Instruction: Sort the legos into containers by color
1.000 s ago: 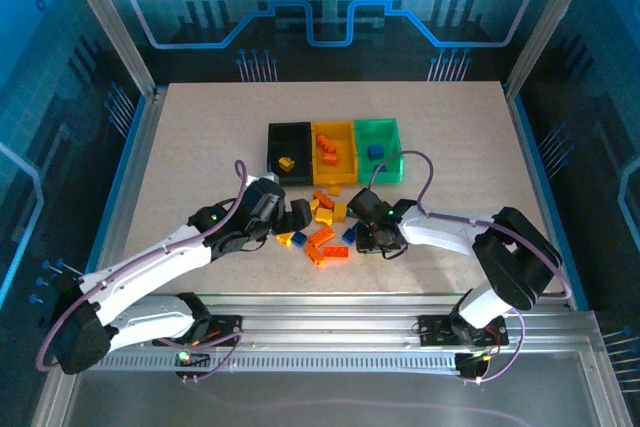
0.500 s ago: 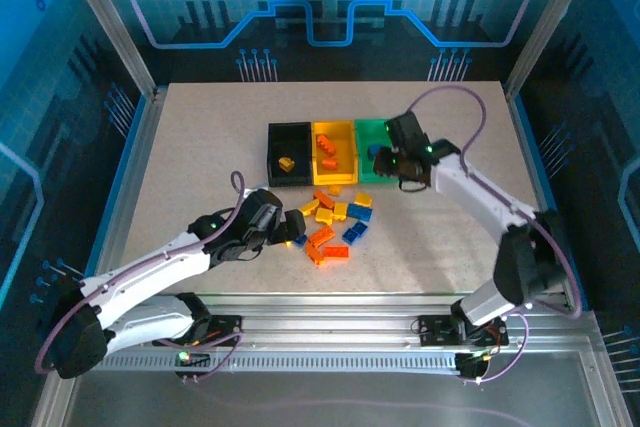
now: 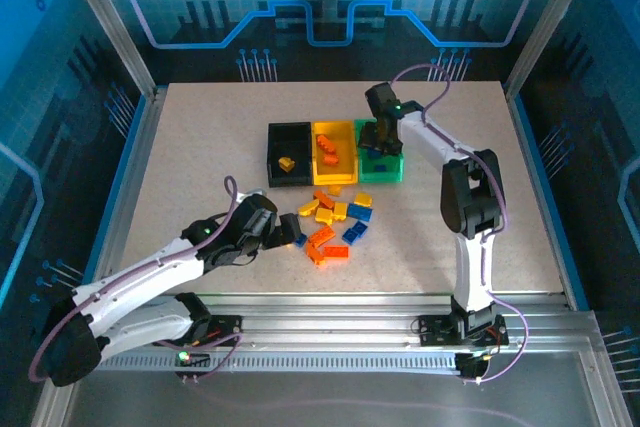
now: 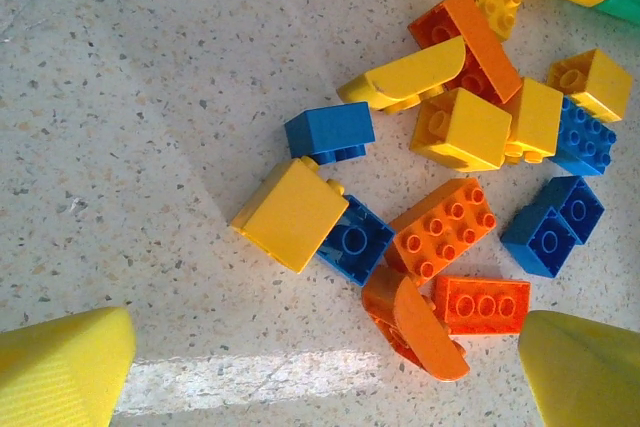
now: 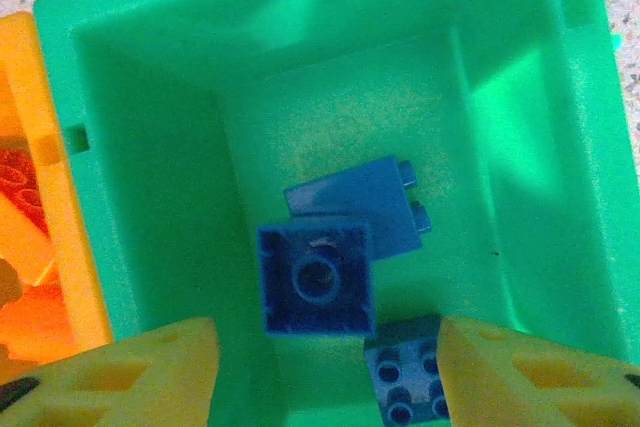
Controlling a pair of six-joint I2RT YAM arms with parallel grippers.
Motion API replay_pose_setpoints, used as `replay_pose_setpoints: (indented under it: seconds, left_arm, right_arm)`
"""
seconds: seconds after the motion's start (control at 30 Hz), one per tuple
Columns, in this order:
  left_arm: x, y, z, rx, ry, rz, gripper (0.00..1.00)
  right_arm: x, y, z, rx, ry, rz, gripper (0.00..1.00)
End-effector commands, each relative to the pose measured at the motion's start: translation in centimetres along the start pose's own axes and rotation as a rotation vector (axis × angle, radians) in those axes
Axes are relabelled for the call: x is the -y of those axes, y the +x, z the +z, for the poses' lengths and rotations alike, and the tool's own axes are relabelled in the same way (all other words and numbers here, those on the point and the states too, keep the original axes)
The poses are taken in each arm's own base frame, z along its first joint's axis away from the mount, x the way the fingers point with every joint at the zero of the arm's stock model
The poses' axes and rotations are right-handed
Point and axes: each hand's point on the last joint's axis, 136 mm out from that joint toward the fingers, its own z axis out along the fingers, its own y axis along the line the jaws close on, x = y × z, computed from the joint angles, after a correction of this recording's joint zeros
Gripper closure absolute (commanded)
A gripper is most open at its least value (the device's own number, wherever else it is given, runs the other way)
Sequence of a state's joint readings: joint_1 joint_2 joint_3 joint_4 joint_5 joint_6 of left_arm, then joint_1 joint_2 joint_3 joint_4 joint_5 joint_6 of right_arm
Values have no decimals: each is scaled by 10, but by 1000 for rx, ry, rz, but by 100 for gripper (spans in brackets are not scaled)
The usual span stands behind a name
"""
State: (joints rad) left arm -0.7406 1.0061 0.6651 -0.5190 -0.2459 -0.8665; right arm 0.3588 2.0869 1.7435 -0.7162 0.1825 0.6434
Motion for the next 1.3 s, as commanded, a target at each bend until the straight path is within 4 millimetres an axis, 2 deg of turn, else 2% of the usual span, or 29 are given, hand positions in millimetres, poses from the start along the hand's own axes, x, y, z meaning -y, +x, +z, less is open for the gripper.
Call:
replay_pose_setpoints:
  seconds: [0.0,0.07,0.17,0.23,0.4,0.53,0.73,0.97,1.17,1.27]
  left_arm:
    - [-5,4,-3,-10,-3,-10,1]
    - [-4,3,-3,-5,1,-9,1]
    - [-4,2,-2,1,4,-10,1]
    - [-4,2,0,3,10,-11,1]
    - [-5,5,4,-5,26,-15,1]
    - [-9,7,5,-19,17,-13,1]
    - [-17,9,2,-15,17,-18,1]
    - [-21,10,1,-16,22,-30,1]
    - [-22,11,1,-19,25,-34,1]
    - [-23,10,1,-15,25,-38,1]
  right_arm:
    - [-6,0,-35,28,-42,0,37]
    - [-6,15,-50,36,-64,5,37]
    - [-2,56,-63,20,-72,13,36]
    - [-1,90,-67,-10,-79,12,36]
    - [-12,166,-64,-85,-75,-39,35]
    - [-13,201,-54,-136,-61,-16,35]
    - [-18,228,-43,-167,-38,-16,34]
    - [-28,242,-30,-212,-48,-13,33]
    - [-11,254,-21,-247,31,7,35]
    - [-3,259,-18,-257,60,7,40]
